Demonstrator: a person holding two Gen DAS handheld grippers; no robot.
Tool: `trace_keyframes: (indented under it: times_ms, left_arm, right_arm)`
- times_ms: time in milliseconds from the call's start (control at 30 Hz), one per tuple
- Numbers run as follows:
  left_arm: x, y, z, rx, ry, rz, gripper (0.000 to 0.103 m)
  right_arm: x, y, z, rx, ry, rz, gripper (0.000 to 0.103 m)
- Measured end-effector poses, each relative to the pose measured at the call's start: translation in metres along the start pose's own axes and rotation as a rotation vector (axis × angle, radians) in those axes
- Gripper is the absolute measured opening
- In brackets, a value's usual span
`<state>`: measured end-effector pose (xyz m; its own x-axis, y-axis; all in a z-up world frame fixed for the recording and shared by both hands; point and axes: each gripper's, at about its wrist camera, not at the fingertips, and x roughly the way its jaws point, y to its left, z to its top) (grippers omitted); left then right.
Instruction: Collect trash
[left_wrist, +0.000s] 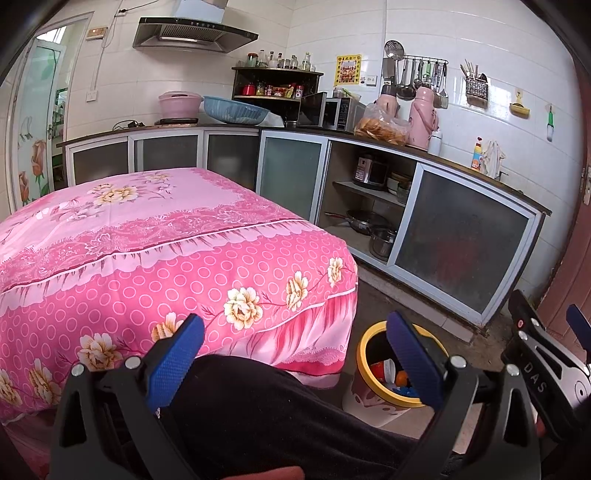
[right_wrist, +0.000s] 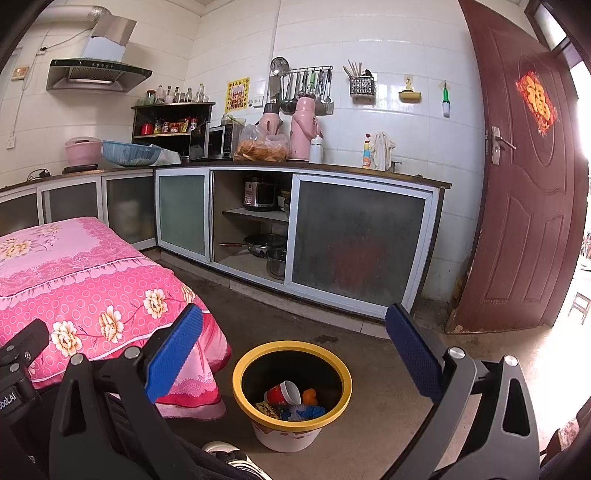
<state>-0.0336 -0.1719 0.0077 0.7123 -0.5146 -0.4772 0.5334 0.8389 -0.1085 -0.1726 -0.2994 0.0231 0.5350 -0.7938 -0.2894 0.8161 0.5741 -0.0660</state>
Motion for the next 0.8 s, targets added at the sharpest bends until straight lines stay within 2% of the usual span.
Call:
trace_keyframes:
  times_ms: [800]
  left_arm:
    - [0.0016, -0.0015, -0.0013, -0.013, 0.010, -0.011, 0.095]
  right_arm:
    - [0.0030, 0.0007, -0.0038, -0.002, 0.008, 0.000, 0.095]
